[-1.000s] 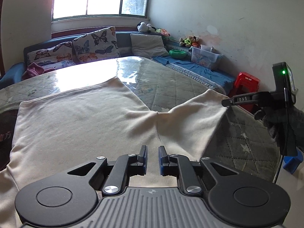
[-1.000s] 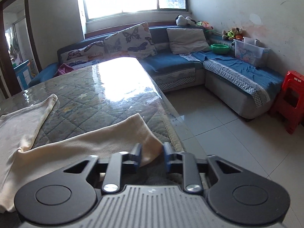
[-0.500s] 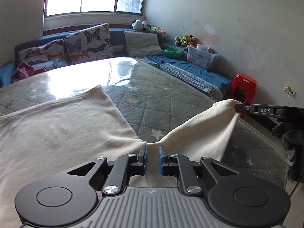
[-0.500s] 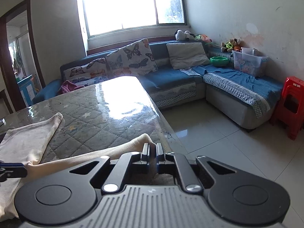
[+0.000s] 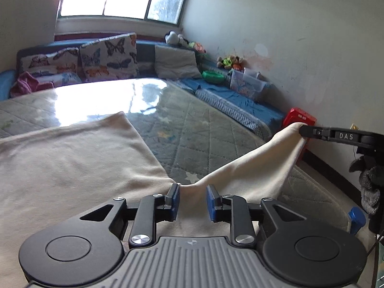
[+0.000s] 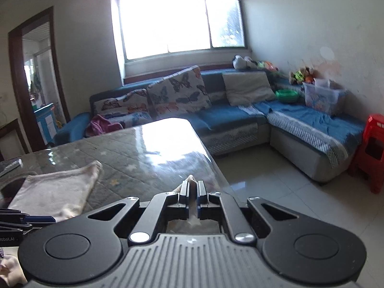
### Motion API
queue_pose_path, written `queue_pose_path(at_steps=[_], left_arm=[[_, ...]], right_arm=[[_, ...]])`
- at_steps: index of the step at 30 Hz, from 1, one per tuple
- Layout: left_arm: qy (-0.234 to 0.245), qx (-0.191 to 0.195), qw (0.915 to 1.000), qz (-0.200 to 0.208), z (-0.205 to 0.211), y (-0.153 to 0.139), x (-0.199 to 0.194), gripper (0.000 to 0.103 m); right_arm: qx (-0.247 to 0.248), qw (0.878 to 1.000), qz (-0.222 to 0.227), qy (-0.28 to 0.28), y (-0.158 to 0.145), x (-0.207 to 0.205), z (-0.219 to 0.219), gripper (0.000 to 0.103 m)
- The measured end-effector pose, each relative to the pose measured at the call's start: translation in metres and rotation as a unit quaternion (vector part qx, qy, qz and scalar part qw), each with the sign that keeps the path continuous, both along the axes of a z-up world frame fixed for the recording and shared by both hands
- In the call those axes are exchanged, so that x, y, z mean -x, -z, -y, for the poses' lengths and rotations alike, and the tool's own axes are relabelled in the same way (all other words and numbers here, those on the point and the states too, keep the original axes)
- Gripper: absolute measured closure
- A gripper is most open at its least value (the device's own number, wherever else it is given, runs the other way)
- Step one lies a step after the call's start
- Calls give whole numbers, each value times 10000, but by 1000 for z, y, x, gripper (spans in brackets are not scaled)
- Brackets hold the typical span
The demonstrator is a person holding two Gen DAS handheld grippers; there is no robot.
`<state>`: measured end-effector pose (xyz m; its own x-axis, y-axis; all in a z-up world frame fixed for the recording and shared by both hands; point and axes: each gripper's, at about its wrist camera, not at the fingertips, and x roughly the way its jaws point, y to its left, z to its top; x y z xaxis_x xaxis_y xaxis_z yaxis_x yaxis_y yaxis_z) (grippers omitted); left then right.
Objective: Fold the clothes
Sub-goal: 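Release the sweatshirt and lift both grippers away, then lift the sleeve with the right gripper and lay it across the body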
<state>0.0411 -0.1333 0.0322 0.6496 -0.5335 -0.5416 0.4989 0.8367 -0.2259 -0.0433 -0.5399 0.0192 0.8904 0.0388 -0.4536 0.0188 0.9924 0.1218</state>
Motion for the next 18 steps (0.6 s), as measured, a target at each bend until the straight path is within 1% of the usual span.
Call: queue_pose_path(at_steps=[2, 5, 8, 9, 12, 14, 18], left_arm=[[-77, 20, 10000, 39, -17, -3, 10, 76], [-268, -117, 9995, 97, -44, 0, 27, 75], [-493, -167, 9985, 158, -73, 3, 45, 74], [-587, -158, 9980, 164, -82, 4, 51, 73], [-892, -53, 9959, 130, -111, 6, 64, 72], [-1119, -3, 9937, 93, -131, 9, 72, 72], [-1492, 114, 9887, 29, -164, 12, 84, 71]], right_arm=[[130, 9994, 205, -254, -21, 5, -17, 98], [270, 9970, 424, -587, -43, 10, -41, 98], [474, 9901, 686, -1128, -71, 15, -82, 98], [506, 9881, 708, -1272, -76, 15, -94, 98], [685, 9781, 797, -1798, -87, 16, -135, 98], [814, 9664, 798, -2302, -89, 16, -177, 98], [922, 9492, 642, -2939, -78, 14, -233, 98]])
